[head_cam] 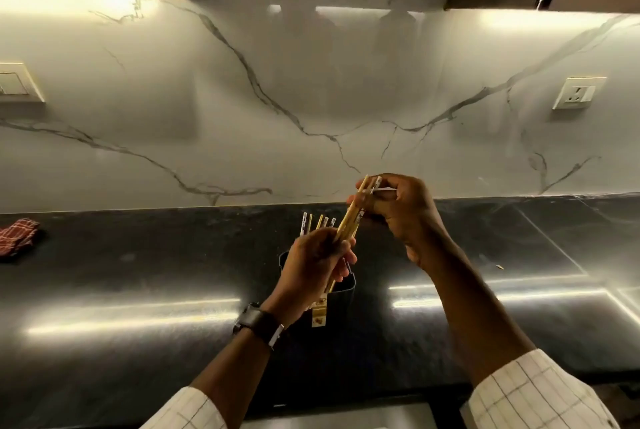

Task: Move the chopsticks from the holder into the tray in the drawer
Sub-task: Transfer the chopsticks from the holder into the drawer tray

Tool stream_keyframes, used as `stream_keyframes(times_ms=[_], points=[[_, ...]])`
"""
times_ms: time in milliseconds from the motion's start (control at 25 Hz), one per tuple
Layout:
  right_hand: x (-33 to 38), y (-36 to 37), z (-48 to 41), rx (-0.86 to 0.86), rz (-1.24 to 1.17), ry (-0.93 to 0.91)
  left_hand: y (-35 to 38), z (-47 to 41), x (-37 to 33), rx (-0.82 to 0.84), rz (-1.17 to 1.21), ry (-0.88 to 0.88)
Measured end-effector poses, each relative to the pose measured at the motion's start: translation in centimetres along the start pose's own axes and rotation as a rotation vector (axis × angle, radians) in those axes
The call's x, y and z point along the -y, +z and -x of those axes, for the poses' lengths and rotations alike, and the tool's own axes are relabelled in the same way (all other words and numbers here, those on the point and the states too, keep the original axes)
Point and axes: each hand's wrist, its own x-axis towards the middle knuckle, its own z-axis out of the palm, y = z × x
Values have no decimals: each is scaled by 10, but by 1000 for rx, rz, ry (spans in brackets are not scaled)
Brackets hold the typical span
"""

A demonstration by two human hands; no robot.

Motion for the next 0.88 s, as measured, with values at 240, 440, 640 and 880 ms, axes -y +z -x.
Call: stream_keyframes(times_ms=[240, 440, 640, 880], points=[[-1, -23, 10, -208, -218, 53, -11, 12, -6, -165, 252, -215], [-35, -15, 48, -510, -928, 168, -9, 11, -4, -667, 1159, -434], [-68, 55, 94, -555, -897, 472, 25, 19, -18, -715, 1283, -433], [-82, 66, 117, -313, -770, 750, 40, 40, -8, -782, 1109, -409]])
